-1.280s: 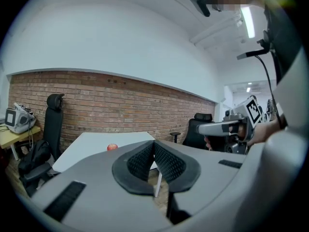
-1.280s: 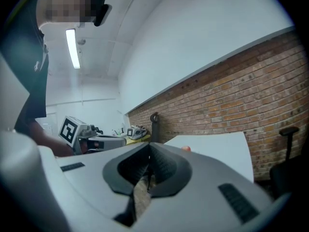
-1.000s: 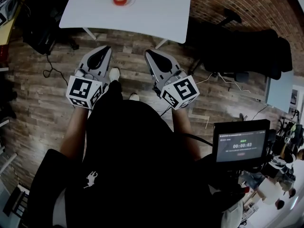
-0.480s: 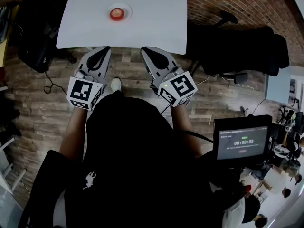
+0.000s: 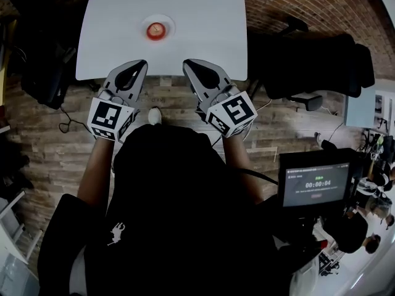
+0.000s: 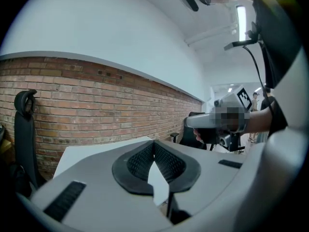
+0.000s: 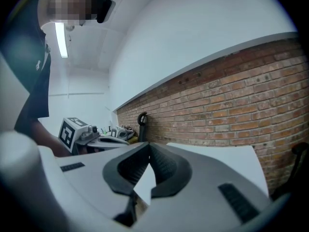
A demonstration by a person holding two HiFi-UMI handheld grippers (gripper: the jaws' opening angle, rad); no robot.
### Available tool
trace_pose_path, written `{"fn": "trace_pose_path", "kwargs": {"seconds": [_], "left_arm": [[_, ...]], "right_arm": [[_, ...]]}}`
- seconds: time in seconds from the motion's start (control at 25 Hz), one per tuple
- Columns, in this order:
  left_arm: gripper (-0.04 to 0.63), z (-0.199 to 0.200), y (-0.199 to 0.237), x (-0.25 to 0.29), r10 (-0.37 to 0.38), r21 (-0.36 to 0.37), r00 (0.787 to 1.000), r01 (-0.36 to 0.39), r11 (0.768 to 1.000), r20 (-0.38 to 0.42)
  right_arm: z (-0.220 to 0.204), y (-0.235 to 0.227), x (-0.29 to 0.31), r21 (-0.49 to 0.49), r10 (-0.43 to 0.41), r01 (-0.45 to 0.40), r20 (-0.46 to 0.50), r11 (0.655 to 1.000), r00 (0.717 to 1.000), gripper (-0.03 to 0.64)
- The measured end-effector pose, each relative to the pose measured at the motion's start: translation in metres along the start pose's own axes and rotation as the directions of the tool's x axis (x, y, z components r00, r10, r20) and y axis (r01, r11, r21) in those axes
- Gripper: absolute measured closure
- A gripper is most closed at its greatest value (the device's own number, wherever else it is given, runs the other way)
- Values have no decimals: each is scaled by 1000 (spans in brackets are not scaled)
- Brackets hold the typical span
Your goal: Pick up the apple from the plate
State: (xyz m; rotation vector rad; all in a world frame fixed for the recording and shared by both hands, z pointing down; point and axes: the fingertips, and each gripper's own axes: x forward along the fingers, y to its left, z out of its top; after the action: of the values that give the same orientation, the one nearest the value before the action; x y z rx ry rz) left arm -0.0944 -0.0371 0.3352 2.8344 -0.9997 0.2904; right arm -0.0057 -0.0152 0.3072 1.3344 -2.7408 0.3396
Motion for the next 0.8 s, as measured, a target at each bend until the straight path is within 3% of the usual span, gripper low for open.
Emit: {"fn": "trace_pose_path", "kwargs": {"seconds": [0.52, 0.8], "left_arm": [[589, -11, 61, -10, 5, -12, 1000, -5, 1000, -13], [589, -13, 60, -14, 0, -25, 1000, -1, 1000, -21]], "right_arm": [[5, 7, 51, 0, -13, 13, -38, 1000, 999, 612], [5, 8, 48, 11, -28, 28, -39, 1000, 999, 612]]}}
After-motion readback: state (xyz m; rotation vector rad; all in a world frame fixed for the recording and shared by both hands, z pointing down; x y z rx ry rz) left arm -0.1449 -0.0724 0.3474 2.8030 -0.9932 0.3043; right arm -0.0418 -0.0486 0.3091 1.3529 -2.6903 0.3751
